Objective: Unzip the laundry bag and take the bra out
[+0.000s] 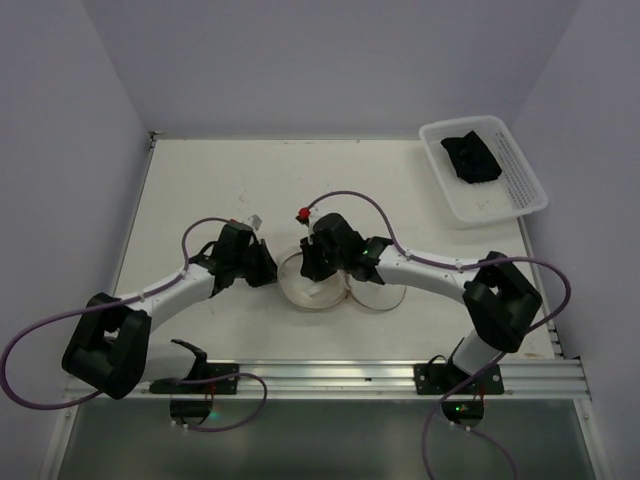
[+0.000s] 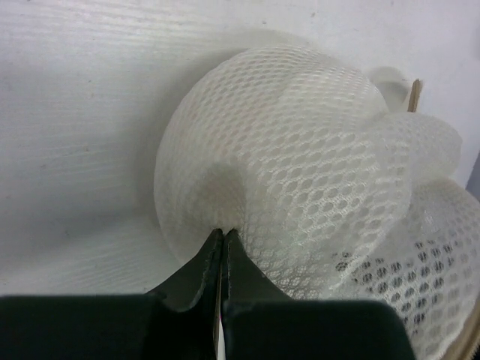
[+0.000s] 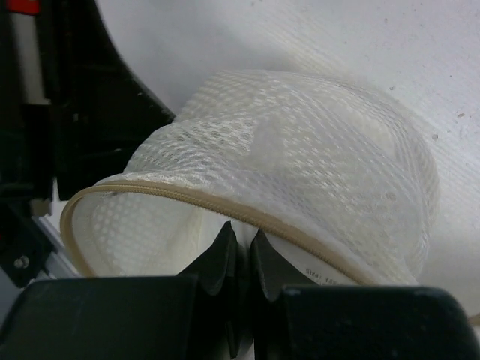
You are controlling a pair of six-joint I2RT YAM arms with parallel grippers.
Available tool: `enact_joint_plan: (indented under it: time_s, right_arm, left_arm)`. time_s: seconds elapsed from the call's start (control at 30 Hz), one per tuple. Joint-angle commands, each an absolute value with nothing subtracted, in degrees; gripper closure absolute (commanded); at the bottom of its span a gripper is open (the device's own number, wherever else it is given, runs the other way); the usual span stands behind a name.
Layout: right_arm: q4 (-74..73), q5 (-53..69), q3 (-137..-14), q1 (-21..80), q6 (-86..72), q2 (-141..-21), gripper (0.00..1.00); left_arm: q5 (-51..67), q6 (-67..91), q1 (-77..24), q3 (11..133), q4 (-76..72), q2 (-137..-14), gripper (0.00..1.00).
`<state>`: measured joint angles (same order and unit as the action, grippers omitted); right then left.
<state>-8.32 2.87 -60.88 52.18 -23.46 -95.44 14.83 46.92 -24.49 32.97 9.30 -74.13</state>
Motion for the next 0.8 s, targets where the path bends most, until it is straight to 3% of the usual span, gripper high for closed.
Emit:
enact_joint_plan:
  time_s: [0.0,0.23,0.47,0.77]
  right_arm:
    - [-11.77,11.92,-59.59,51.42,-19.07,-87.99,1.0]
    - [-13.8,25.73,-56.26,48.78,-16.52,-78.07,1.0]
    - [-13.8,28.73,-54.23,44.12,-17.93,-71.2,1.0]
    - [-13.45,46.05,-62.57,43.86,-19.86,-66.45,1.0]
  left_arm:
    - [11.95,45.79,-23.29,34.8,12.13,-72.95,1.0]
    - [11.87,45.53,-22.59,35.16,12.92,-72.16,1.0]
    - [11.87,45.61,-22.41,33.4,12.75,-70.49,1.0]
    - [12.74,46.85,-22.41,31.99,10.11,-71.63,1.0]
